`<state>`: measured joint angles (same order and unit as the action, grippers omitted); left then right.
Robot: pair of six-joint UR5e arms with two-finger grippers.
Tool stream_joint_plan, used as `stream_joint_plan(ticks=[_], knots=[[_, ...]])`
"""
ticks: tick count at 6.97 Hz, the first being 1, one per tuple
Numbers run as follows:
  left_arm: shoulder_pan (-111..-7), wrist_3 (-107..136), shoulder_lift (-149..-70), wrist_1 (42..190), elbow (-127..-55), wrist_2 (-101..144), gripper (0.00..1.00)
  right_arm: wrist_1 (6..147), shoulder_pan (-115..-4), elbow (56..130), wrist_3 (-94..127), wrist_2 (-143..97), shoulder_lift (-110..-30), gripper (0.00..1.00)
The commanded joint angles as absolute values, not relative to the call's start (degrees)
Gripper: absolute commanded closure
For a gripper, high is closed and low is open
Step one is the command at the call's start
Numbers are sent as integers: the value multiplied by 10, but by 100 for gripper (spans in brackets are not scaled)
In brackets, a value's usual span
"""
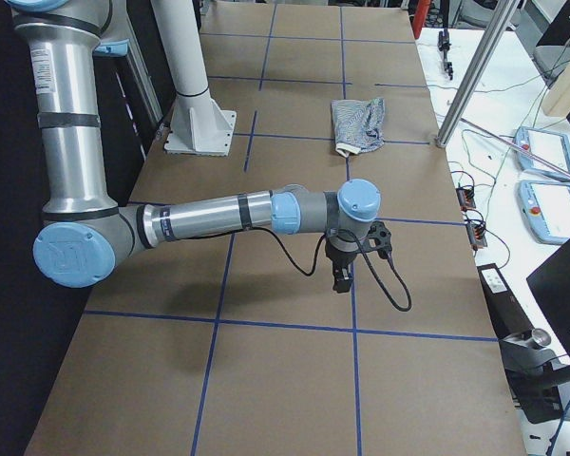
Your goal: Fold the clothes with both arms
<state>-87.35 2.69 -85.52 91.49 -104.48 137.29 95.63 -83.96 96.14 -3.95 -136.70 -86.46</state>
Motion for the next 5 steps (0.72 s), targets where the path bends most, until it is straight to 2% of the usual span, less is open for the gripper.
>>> stream_joint_plan(ticks=[1, 2, 5], knots=[[-878, 27, -839, 908, -1038, 1374, 0, 950, -835, 942, -43, -1368, -860, 0], [-879, 16, -834, 915, -1028, 1373, 0, 950, -838, 967, -47, -1372, -871, 0], [-879, -29, -849, 917, -995, 1369, 0, 949, -838, 974, -47, -1368, -875, 0]])
